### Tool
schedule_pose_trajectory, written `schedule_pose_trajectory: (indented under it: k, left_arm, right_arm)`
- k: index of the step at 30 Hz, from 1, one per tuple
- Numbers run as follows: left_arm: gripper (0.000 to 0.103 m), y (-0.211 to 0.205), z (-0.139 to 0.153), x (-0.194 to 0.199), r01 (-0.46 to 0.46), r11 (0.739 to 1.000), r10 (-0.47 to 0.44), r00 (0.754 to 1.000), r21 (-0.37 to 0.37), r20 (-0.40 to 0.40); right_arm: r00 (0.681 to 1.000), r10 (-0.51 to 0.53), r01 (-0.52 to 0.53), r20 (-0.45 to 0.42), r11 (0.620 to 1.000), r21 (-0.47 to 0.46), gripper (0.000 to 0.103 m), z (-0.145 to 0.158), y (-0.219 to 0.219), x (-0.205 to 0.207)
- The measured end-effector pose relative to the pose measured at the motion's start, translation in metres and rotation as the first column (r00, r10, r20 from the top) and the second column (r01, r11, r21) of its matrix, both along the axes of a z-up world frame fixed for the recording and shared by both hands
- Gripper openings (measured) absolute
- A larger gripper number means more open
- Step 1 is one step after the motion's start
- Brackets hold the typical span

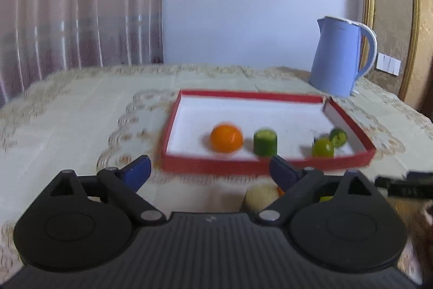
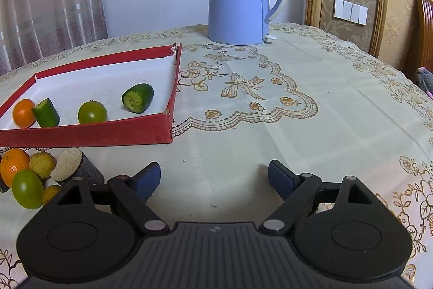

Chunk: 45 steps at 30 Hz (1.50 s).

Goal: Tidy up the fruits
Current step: 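Withdraw the left gripper while the right gripper moves toward the remaining fruits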

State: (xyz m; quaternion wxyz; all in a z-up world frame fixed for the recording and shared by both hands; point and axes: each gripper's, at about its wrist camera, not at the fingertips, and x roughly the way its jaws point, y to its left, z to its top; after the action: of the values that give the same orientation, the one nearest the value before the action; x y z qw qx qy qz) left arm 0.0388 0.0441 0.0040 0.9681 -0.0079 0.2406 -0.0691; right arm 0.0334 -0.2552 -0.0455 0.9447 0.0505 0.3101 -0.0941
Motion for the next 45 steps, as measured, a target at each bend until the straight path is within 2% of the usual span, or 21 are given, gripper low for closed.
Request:
schedule_pose_trajectory:
  k: [9,15,19,23,26,31,34,37,39,45]
  left_arm:
    - [0.095,-0.004,-0.024,-0.013,0.022,0.999,-0.021,0.999,0.034,-0.031]
    - [0.097,0.002,-0.027,-0.015,0.028,1.0,-0.028,0.999,0.008,-0.036]
    - [0.098,0.005,-0.031,-0.013,0.028,1.0,-0.027,0.998,0.008,-0.059]
    - [0.098,0.006,-0.035,-0.006,0.035,0.999,-0.036,0.994,-0.004,-0.103]
    - [0.099,0.008,-0.037,-0.004,0.041,0.999,-0.043,0.992,-0.016,-0.119]
    - [0.102,0.008,-0.038,-0.002,0.046,0.999,-0.048,0.99,-0.02,-0.132]
    - [0.103,0.008,-0.039,-0.002,0.051,0.998,-0.054,0.989,-0.022,-0.136]
    - [0.103,0.008,-0.038,-0.001,0.051,0.998,-0.055,0.989,-0.029,-0.136]
    - [0.103,0.009,-0.038,-0.001,0.051,0.998,-0.055,0.989,-0.033,-0.137]
    - [0.103,0.01,-0.039,-0.001,0.051,0.998,-0.056,0.989,-0.038,-0.137]
  right_arm:
    - [1.0,0.002,-0.002,-0.001,1.0,0.0,0.088,0.0,0.001,0.001]
    - [1.0,0.015,-0.015,-0.003,1.0,0.0,0.093,-0.001,0.002,0.001]
    - [0.999,0.01,-0.011,0.052,1.0,0.019,0.093,0.004,-0.001,-0.009]
    - [0.992,0.096,-0.101,0.083,0.993,0.056,0.093,0.013,0.004,-0.025]
    - [0.981,0.145,-0.15,0.128,0.988,0.033,0.093,0.026,0.018,-0.035]
    - [0.959,0.246,-0.244,0.138,0.969,-0.035,0.092,0.037,0.051,-0.034]
    - [0.956,0.268,-0.263,0.116,0.963,-0.06,0.08,0.033,0.064,-0.027]
    - [0.96,0.268,-0.266,0.074,0.963,-0.043,0.066,0.028,0.069,-0.016]
    - [0.96,0.271,-0.27,0.068,0.963,-0.016,0.066,0.026,0.069,-0.012]
    - [0.954,0.297,-0.296,0.044,0.955,-0.013,0.066,0.026,0.079,-0.008]
